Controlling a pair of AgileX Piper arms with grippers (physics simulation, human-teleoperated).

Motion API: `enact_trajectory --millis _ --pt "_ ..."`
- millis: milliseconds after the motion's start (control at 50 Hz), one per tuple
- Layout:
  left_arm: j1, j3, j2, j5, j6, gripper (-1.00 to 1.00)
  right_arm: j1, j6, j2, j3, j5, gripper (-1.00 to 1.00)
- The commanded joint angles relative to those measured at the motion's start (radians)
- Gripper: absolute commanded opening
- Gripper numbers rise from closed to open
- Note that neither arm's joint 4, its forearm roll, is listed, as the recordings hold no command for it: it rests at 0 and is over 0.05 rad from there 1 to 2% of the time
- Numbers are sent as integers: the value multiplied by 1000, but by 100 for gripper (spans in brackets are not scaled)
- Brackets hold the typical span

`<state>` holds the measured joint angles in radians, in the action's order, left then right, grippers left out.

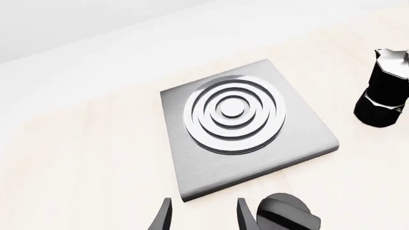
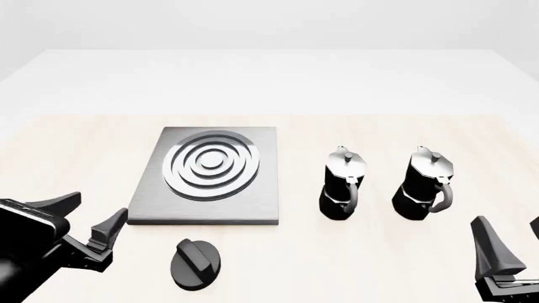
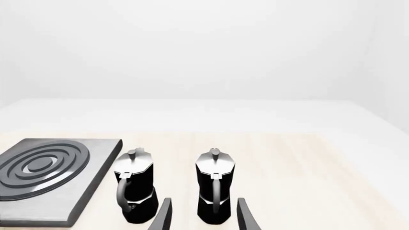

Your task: Turn off the stove.

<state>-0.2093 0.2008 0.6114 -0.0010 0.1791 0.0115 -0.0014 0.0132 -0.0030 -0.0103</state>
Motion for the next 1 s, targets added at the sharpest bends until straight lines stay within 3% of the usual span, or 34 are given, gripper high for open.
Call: enact_trajectory --millis 20,180,440,1000 --pt "-39 49 106 72 48 100 5 1 7 1 -5 100" --pt "-111 99 172 149 31 100 7 0 8 2 -5 100" --pt "-128 95 275 121 41 100 9 0 -3 2 7 100" --pt "-125 29 555 -89 146 100 9 -4 9 2 -4 100"
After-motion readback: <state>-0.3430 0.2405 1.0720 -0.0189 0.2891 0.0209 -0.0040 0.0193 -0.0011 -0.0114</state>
